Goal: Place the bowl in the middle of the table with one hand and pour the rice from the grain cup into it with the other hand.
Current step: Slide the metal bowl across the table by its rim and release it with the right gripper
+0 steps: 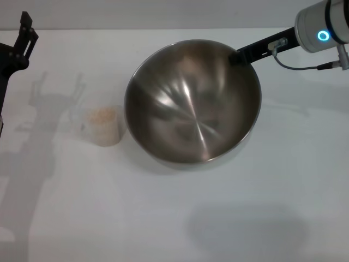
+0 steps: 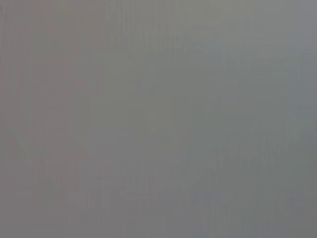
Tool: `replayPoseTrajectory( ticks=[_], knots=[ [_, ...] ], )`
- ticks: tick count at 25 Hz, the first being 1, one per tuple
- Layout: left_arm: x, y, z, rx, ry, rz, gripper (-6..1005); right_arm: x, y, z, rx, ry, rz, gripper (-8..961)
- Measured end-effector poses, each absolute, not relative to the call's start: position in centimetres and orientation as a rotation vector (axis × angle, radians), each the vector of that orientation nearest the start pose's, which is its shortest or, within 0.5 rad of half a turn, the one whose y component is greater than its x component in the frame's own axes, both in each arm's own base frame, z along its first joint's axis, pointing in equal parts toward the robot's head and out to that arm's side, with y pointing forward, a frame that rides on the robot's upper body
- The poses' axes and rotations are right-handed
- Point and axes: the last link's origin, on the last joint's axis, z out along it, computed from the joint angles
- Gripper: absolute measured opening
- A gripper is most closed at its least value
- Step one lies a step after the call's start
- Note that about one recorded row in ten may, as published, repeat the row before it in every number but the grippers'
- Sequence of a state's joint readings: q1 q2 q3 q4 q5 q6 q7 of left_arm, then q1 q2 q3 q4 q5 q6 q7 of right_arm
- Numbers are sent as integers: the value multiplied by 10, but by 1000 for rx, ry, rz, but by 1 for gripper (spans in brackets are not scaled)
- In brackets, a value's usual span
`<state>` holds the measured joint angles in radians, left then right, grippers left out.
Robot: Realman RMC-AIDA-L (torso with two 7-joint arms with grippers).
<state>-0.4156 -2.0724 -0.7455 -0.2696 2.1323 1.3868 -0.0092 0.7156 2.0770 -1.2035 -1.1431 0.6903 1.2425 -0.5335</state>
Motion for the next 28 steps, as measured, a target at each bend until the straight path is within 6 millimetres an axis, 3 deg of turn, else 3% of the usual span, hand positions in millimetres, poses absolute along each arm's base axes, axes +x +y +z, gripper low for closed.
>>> replayPoseTrajectory(
  ticks=[13,28],
  knots=[
    [-290,326,1,-1472,-328,-859,857,163,418,-4,-2450,1094,46,44],
    [-289,325,1,-1474,-320,-866,856,169,414,-18,-2472,1115,-60,40]
  ],
)
